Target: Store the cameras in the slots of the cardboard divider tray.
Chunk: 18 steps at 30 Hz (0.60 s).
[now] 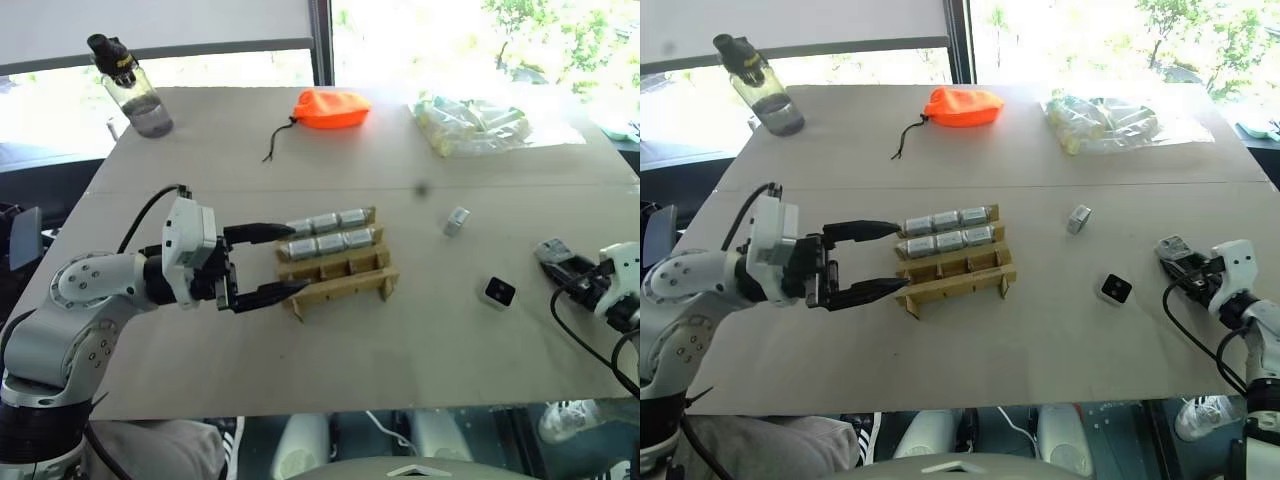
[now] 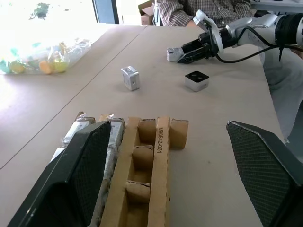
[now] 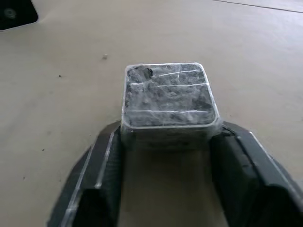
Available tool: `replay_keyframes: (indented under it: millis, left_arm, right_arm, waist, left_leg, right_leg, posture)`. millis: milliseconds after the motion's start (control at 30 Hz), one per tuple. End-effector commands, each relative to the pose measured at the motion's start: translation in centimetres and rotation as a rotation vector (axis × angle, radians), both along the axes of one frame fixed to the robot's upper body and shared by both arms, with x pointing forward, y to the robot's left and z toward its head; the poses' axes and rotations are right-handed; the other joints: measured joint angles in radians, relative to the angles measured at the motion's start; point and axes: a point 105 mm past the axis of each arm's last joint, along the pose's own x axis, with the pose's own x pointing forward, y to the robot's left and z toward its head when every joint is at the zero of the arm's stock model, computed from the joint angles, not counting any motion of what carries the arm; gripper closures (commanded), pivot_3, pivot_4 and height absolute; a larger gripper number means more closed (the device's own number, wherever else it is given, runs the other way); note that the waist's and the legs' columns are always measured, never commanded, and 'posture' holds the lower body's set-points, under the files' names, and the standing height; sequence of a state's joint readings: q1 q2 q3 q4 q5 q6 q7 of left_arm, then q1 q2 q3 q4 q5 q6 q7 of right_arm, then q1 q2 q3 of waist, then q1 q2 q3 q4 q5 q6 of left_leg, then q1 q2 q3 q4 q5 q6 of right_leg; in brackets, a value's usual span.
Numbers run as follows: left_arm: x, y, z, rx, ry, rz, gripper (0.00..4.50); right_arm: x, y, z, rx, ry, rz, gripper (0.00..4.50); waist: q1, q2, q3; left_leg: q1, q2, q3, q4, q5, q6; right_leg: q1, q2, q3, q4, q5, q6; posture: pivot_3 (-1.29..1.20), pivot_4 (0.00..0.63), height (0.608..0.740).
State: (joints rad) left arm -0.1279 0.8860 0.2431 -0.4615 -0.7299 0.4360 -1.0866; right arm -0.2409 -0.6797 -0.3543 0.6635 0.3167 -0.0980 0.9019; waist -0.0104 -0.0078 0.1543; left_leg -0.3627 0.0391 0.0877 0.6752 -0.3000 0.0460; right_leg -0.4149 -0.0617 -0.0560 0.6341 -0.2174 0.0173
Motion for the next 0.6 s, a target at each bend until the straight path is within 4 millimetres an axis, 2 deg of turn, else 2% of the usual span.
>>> replay_keyframes:
  millis: [33,133,200,267,467,600]
  left_arm:
    - [0.1,-0.1,0.6,0.013,-0.04,-0.012,0.43]
    - [0.8,-0.4,0.3,0.005,-0.01,0.009,0.43]
    - [1.7,-0.7,0.0,0.003,-0.003,0.045,0.43]
    - [3.0,-1.2,-0.3,0.002,0.015,0.09,0.43]
    - [6.6,-3.2,-0.4,0.002,0.072,0.148,0.43]
    - [8.3,-4.4,0.6,-0.049,0.125,0.11,0.43]
  right_arm:
    - [0.1,-0.5,0.9,-0.057,-0.036,0.015,2.65]
    - [0.3,-0.2,2.2,-0.116,-0.091,0.042,2.65]
    - [0.5,1.1,3.8,-0.174,-0.164,0.105,2.65]
    - [0.7,3.6,5.8,-0.224,-0.246,0.199,2.65]
    - [0.7,13.6,10.7,-0.404,-0.465,0.534,2.65]
    - [-0.3,18.5,11.9,-0.513,-0.572,0.728,2.65]
  waist:
    - [0.0,0.0,0.0]
    - [0.0,0.0,0.0]
    - [0.001,0.0,0.0]
    - [0.001,0.001,0.001]
    - [-0.003,-0.002,0.002]
    - [0.002,-0.004,0.004]
  left_leg:
    - [0.0,0.0,0.0,0.0,0.0,0.0]
    - [0.0,0.0,0.0,0.0,0.0,0.0]
    - [0.0,0.0,0.0,0.0,0.0,0.0]
    - [0.0,0.0,0.0,0.0,0.0,0.0]
    - [0.001,0.0,-0.002,0.001,0.002,-0.004]
    - [0.0,0.0,-0.004,0.002,0.003,-0.005]
  right_leg:
    - [0.0,0.0,0.0,0.0,0.0,0.0]
    - [0.0,0.0,0.0,0.0,0.0,0.0]
    - [0.0,0.0,0.0,0.0,0.0,0.0]
    - [0.0,0.0,0.001,0.001,0.0,0.0]
    - [0.0,0.001,0.001,0.005,-0.001,0.003]
    - [-0.001,0.001,-0.002,0.006,-0.001,0.002]
  posture:
    - [0.0,0.15,0.726]
    - [0.0,0.15,0.726]
    - [0.0,0.15,0.726]
    - [0.0,0.15,0.726]
    - [0.0,0.15,0.726]
    - [0.0,0.15,0.726]
